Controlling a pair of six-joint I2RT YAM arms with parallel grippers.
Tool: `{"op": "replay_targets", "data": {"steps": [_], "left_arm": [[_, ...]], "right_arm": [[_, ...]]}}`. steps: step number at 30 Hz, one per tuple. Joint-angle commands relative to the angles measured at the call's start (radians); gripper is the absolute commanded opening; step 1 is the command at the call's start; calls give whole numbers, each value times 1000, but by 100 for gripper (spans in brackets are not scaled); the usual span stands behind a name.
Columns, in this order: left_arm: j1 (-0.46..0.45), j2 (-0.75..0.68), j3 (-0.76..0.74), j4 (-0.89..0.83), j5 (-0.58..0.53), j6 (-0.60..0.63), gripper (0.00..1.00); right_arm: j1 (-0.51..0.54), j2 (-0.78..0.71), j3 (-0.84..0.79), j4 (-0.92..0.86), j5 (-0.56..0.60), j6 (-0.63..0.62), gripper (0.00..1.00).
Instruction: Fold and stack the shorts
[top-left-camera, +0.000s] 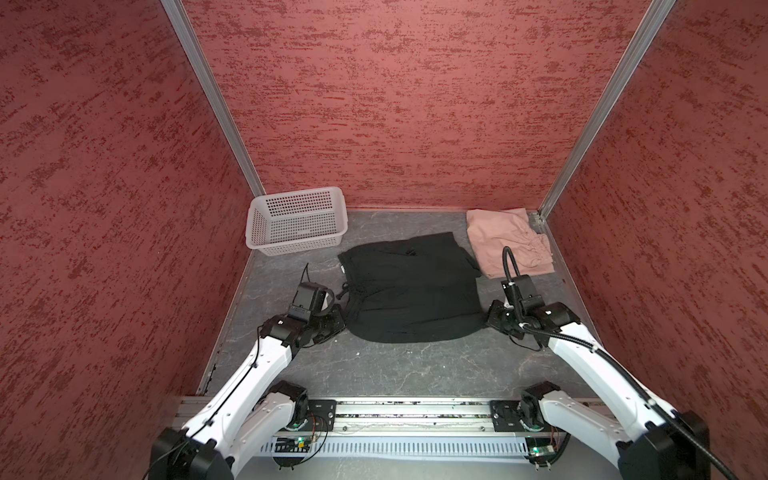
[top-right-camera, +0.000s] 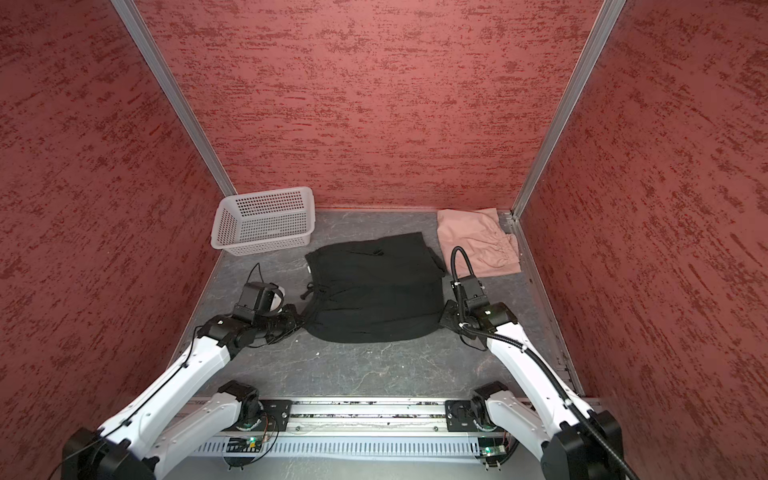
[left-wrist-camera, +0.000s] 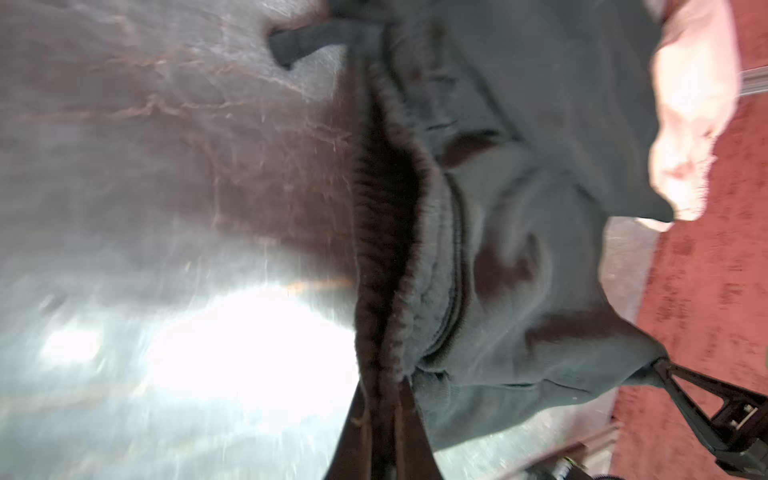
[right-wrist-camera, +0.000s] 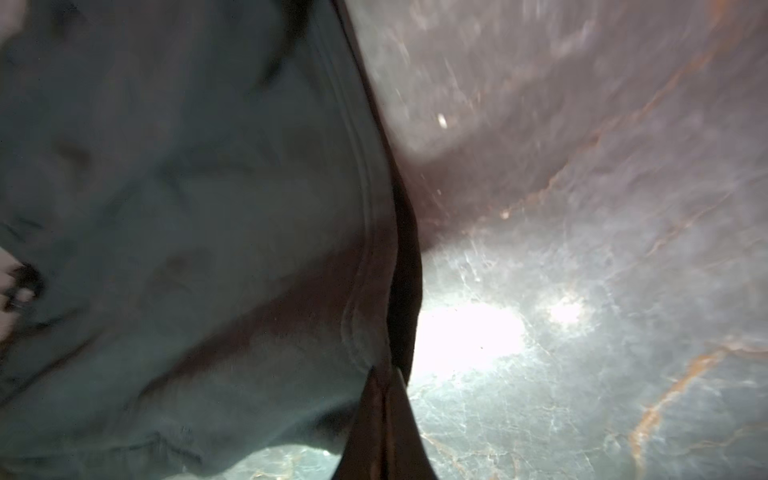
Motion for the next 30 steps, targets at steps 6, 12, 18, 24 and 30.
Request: {"op": "replay_targets", "data": {"steps": [6, 12, 18, 24, 30], "left_arm": [[36, -19, 262, -351, -69, 49, 0], [71, 23, 443, -449, -84, 144, 0], [89, 18, 520, -506, -67, 170, 0], [98, 24, 552, -536, -54, 206, 0], [100, 4, 553, -550, -42, 207, 0]], "right_arm": [[6, 1, 247, -142, 157, -84, 0], [7, 39, 410, -134, 200, -165, 0], [7, 33, 513, -185, 244, -221, 0], [7, 46, 603, -160, 200, -289, 0], [7, 86, 649, -164, 177, -340, 0]]}}
